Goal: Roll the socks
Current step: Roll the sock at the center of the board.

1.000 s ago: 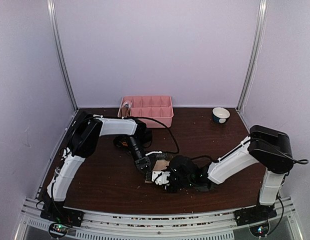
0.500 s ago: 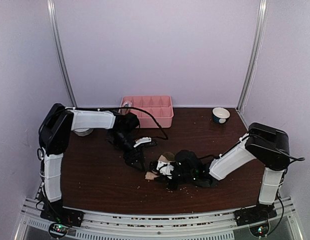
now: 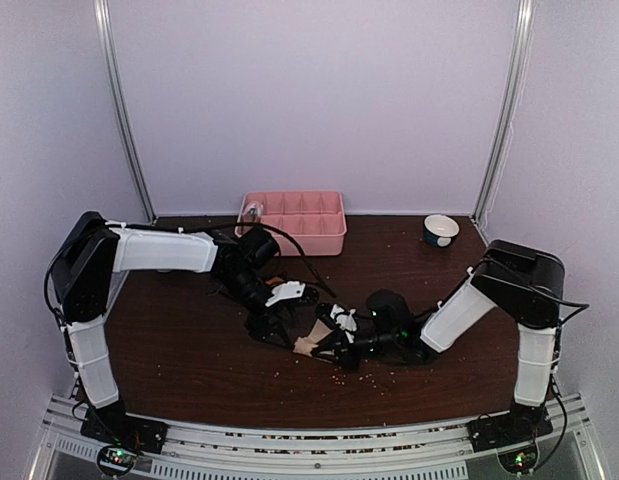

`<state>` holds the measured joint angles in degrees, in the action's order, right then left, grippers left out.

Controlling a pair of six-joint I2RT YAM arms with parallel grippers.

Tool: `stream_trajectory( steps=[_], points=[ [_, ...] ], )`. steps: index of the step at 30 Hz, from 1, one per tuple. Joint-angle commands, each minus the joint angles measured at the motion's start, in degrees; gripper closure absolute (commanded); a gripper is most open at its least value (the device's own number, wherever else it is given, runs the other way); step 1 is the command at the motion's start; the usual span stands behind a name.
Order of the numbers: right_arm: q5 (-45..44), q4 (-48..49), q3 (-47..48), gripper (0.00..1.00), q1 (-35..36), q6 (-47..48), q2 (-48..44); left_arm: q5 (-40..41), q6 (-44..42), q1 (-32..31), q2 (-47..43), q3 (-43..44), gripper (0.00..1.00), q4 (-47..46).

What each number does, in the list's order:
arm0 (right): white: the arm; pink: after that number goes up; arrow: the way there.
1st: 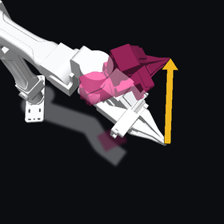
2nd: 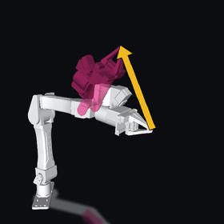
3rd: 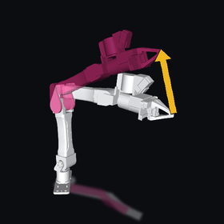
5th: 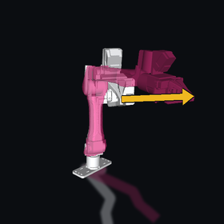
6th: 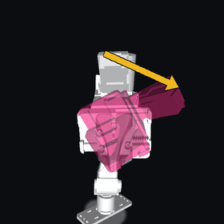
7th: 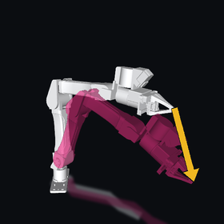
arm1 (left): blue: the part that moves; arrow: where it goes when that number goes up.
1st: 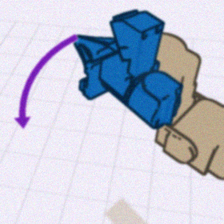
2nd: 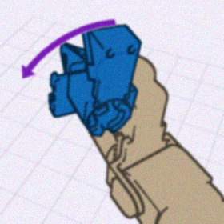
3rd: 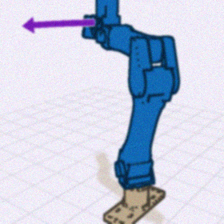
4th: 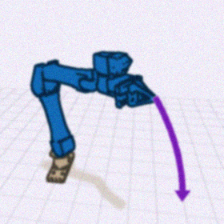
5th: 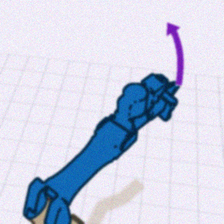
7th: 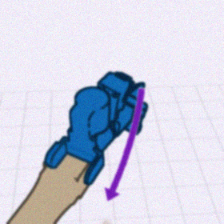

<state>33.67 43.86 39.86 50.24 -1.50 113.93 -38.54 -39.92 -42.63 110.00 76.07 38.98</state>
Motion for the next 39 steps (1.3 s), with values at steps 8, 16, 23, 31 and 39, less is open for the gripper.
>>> stream_trajectory(
  steps=[8, 16, 23, 31, 39],
  points=[
    [2.01, -12.2, -3.58, 1.0, -4.39, -6.06, 8.35, 6.22, -8.53, -3.32, 4.42, 2.41, 0.34, -5.37],
    [3.48, -12.5, -2.93, 1.0, -4.96, -6.32, 8.71, 6.97, -10.37, -3.87, 7.78, 4.17, 0.47, -4.44],
    [3.31, -14.4, -1.51, 1.0, -4.95, -6.65, 9.14, 2.95, -8.49, -4.39, 10.34, 8.12, 0.59, -1.73],
    [2.37, -10.28, -3.76, 0.94, -4.63, -7.13, 7.1, 1.26, -9.11, -4.39, 13.12, 10.34, 0.83, 3.45],
    [2.29, 3.57, -9.36, 0.75, -4.9, -9.86, 1.39, 1.79, -10.78, -4.56, 13.33, 9.43, 0.93, 6.9]
  ],
)
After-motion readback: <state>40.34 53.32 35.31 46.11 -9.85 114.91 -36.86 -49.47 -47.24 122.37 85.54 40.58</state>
